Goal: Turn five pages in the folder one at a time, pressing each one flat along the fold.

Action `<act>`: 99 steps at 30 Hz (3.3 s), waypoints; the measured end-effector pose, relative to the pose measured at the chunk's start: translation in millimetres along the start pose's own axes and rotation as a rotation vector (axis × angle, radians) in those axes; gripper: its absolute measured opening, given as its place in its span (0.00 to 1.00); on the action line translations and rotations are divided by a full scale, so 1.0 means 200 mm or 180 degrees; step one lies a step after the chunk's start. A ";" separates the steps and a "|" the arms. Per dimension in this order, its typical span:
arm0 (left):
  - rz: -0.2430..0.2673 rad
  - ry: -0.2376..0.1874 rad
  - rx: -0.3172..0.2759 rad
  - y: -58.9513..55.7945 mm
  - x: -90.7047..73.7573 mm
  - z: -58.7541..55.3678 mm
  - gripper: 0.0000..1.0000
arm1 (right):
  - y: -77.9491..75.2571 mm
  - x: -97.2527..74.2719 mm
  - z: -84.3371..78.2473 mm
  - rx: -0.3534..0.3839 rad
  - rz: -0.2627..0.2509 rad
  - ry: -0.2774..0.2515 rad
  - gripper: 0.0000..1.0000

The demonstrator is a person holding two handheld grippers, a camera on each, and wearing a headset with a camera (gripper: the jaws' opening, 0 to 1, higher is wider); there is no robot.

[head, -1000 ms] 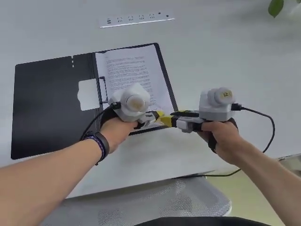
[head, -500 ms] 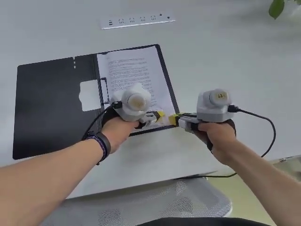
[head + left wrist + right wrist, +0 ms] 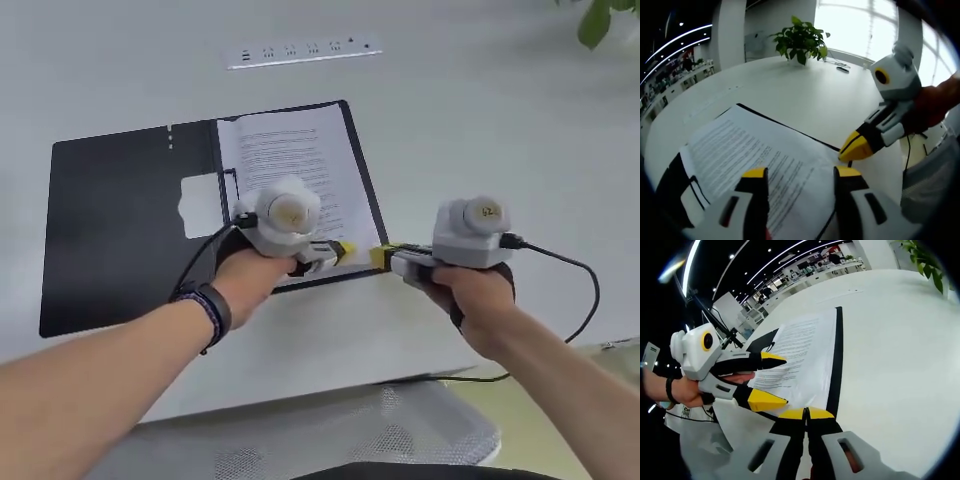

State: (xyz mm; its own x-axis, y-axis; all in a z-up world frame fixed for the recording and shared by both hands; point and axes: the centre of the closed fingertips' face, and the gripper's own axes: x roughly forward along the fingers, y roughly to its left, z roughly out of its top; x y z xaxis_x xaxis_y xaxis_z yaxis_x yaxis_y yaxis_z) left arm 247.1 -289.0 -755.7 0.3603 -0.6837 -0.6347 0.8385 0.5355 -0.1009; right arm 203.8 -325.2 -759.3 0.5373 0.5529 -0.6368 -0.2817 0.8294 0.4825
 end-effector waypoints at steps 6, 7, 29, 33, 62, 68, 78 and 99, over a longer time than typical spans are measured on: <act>-0.0052 -0.0036 0.0025 -0.02 -0.05 0.01 0.57 | 0.02 -0.03 0.04 0.0121 0.0028 -0.0147 0.00; -0.0055 -0.0044 0.0027 -0.02 -0.06 0.01 0.58 | 0.02 -0.04 0.04 0.0139 0.0028 -0.0170 0.00; 0.0046 -0.0259 -0.0061 0.05 -0.33 0.04 0.67 | 0.20 -0.08 0.18 0.0156 0.0192 -0.0522 0.00; 0.0111 -0.0311 -0.0105 0.09 -0.41 0.02 0.69 | 0.29 -0.08 0.23 0.0083 0.0301 -0.0586 0.00; 0.0616 -0.0535 -0.0511 0.32 -0.99 -0.30 0.72 | 0.94 0.15 0.31 -0.0365 0.1059 -0.0492 0.00; 0.0690 -0.0566 -0.0569 0.35 -1.08 -0.35 0.72 | 1.05 0.22 0.31 -0.0478 0.1134 -0.0407 0.00; 0.0799 -0.0542 -0.0626 0.40 -1.20 -0.46 0.72 | 1.18 0.32 0.27 -0.0570 0.1247 -0.0247 0.00; 0.1005 -0.0586 -0.0866 0.41 -1.39 -0.62 0.74 | 1.33 0.66 0.12 -0.0533 0.1401 0.0209 0.00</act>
State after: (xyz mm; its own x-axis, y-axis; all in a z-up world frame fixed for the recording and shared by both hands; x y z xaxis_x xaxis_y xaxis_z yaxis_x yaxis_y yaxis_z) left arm 165.8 7.0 -682.6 0.6684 -0.5295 -0.5224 0.5469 0.8259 -0.1374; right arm 218.5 -34.1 -700.1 0.2883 0.8541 -0.4329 -0.5986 0.5136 0.6147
